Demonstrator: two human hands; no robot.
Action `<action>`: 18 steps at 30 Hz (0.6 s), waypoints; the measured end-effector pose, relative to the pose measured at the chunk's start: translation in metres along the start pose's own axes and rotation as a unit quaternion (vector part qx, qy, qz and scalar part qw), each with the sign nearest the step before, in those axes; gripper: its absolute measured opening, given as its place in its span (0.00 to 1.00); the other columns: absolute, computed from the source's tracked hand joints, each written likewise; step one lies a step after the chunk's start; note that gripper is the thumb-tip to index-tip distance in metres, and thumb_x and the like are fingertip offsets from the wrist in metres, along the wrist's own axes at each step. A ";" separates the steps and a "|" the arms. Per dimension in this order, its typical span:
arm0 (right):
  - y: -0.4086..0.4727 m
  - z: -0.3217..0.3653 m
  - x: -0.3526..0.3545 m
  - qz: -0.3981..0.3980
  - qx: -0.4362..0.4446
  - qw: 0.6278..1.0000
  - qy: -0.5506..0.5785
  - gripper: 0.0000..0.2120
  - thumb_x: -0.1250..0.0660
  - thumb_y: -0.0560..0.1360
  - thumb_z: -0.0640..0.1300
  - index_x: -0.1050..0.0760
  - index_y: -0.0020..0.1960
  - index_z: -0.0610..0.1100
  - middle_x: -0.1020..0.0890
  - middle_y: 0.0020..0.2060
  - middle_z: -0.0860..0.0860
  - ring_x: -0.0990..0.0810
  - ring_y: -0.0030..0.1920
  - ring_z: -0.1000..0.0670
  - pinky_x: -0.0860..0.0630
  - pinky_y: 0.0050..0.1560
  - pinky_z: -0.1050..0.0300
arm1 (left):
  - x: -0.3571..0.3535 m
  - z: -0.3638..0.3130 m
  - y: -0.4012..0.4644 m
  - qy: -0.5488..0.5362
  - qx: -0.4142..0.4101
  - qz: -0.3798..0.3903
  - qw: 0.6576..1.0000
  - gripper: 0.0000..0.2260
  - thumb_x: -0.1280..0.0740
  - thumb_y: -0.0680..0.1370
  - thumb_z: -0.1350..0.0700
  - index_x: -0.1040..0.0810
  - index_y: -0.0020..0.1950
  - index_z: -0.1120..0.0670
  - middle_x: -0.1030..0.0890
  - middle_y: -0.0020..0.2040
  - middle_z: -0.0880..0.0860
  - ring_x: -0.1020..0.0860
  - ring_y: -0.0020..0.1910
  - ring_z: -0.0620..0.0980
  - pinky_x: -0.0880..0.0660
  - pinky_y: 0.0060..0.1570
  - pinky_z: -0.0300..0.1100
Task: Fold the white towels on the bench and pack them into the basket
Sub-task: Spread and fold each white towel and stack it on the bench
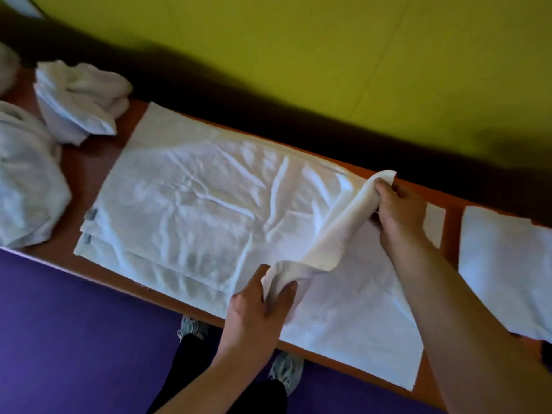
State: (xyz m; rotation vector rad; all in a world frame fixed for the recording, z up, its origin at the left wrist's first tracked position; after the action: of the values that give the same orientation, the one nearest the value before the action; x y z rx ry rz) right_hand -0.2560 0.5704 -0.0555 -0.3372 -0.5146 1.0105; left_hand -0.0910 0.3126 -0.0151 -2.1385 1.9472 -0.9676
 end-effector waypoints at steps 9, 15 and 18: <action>-0.053 0.065 -0.197 0.116 0.114 0.985 -0.058 0.10 0.34 0.78 0.43 0.23 0.40 0.38 0.24 0.32 0.48 0.24 0.34 0.53 0.22 0.36 0.53 | 0.139 0.040 0.015 -0.063 0.080 -0.126 0.987 0.05 0.34 0.79 0.44 0.21 0.45 0.40 0.17 0.40 0.47 0.19 0.36 0.48 0.23 0.34 0.46; -0.089 0.056 -0.317 0.155 0.103 0.980 -0.072 0.12 0.35 0.80 0.41 0.23 0.38 0.39 0.26 0.32 0.49 0.28 0.29 0.57 0.27 0.30 0.65 | 0.217 0.088 0.042 -0.063 0.106 -0.163 0.979 0.13 0.32 0.74 0.39 0.23 0.45 0.48 0.18 0.38 0.51 0.20 0.34 0.51 0.21 0.33 0.50; -0.096 0.052 -0.363 0.165 0.116 0.976 -0.077 0.13 0.35 0.80 0.41 0.25 0.37 0.41 0.27 0.30 0.51 0.29 0.29 0.58 0.31 0.32 0.64 | 0.251 0.108 0.057 -0.065 0.125 -0.171 0.975 0.17 0.35 0.73 0.36 0.23 0.43 0.51 0.18 0.38 0.53 0.19 0.34 0.52 0.21 0.33 0.51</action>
State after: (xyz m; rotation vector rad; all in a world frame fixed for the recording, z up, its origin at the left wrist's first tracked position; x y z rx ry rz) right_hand -0.3723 0.2093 -0.0562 -0.1379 -0.4825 1.4134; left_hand -0.0899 0.0340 -0.0310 -2.3600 1.3432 -1.0262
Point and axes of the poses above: each hand's wrist, its own y-axis towards the middle knuckle, its own x-axis out of the back of the hand, z = x × y, the point moved 8 cm from there along y, towards the middle knuckle
